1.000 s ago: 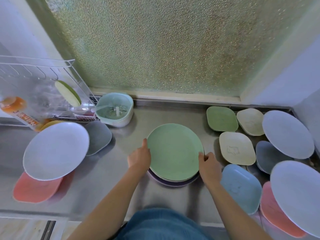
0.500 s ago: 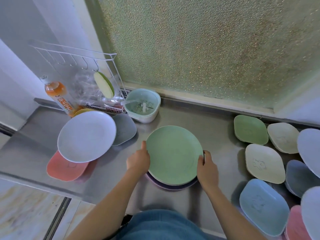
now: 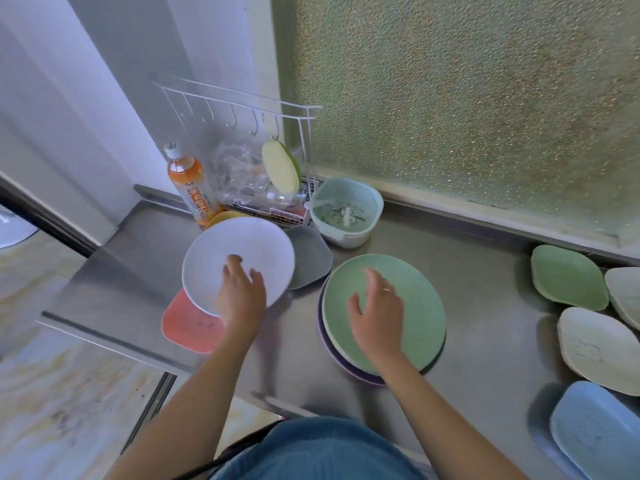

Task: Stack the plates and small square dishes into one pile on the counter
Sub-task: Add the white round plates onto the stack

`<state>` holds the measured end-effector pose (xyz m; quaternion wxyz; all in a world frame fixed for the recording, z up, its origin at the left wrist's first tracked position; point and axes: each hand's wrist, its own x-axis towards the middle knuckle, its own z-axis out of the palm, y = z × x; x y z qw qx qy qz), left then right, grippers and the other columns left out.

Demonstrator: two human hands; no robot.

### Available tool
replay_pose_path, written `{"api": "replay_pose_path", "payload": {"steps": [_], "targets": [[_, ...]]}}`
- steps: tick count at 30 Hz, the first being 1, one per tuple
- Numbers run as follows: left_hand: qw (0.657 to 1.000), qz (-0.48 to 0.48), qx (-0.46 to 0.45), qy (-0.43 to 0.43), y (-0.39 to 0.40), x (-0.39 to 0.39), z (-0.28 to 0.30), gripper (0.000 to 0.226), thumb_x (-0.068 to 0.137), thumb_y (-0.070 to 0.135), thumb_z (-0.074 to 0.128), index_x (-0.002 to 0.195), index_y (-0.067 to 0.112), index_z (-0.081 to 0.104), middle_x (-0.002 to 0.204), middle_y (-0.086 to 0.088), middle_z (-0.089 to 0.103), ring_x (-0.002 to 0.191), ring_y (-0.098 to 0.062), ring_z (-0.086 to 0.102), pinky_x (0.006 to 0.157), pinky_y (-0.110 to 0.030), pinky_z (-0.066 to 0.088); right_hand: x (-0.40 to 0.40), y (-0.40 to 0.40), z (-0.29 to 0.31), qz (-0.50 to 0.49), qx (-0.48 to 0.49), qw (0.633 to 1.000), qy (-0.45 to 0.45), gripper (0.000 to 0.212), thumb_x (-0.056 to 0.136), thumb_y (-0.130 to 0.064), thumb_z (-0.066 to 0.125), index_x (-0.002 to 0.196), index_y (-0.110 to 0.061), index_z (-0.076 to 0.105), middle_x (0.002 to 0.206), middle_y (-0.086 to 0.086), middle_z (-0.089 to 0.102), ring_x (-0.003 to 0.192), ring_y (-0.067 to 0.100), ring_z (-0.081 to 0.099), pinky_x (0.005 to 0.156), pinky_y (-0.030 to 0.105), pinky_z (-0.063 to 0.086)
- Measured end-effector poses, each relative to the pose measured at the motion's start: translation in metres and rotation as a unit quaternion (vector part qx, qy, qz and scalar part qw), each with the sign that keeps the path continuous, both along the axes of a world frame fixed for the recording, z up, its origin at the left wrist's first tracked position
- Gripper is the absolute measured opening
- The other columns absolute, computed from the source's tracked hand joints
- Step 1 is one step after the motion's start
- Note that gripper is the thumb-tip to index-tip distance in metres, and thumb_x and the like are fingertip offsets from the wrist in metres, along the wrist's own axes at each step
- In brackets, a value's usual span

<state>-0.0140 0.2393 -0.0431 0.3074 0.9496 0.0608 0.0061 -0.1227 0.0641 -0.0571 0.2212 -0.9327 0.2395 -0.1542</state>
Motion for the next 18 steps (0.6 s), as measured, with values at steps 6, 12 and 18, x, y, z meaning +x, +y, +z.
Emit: {"api": "replay_pose_path", "payload": {"steps": [6,12,18], "targets": [[0.986,0.12,0.031,0.109,0.079,0.039,0.0,0.043,0.09,0.011,0.042,0.133,0.011,0.038,0.124,-0.022,0.04,0.095,-0.046,0.056,0.074,-0.045,0.042,0.068,0.071,-0.001,0.099,0.038,0.989,0.101,0.036,0.092,-0.028,0.042,0.126,-0.017,0.041,0.096,0.006,0.069,0.096,0.029,0.06,0.08,0.039,0.034],[0.962,0.131,-0.142,0.191,0.098,0.048,-0.011,0.048,0.09,0.011,0.044,0.138,0.006,0.04,0.132,-0.02,0.054,0.117,-0.039,0.053,0.091,-0.038,0.043,0.096,0.087,-0.013,0.063,0.14,0.97,0.187,0.047,0.094,-0.023,0.043,0.137,-0.009,0.032,0.12,0.011,0.062,0.111,0.035,0.055,0.091,0.044,0.042],[0.946,0.194,-0.227,0.123,0.085,0.043,0.006,0.042,0.087,0.004,0.041,0.126,0.012,0.056,0.106,-0.012,0.064,0.092,-0.029,0.054,0.072,-0.027,0.038,0.106,0.086,-0.021,-0.048,0.348,0.92,0.175,0.028,0.083,-0.016,0.054,0.109,-0.005,0.051,0.106,0.015,0.064,0.092,0.036,0.063,0.079,0.044,0.052]]}}
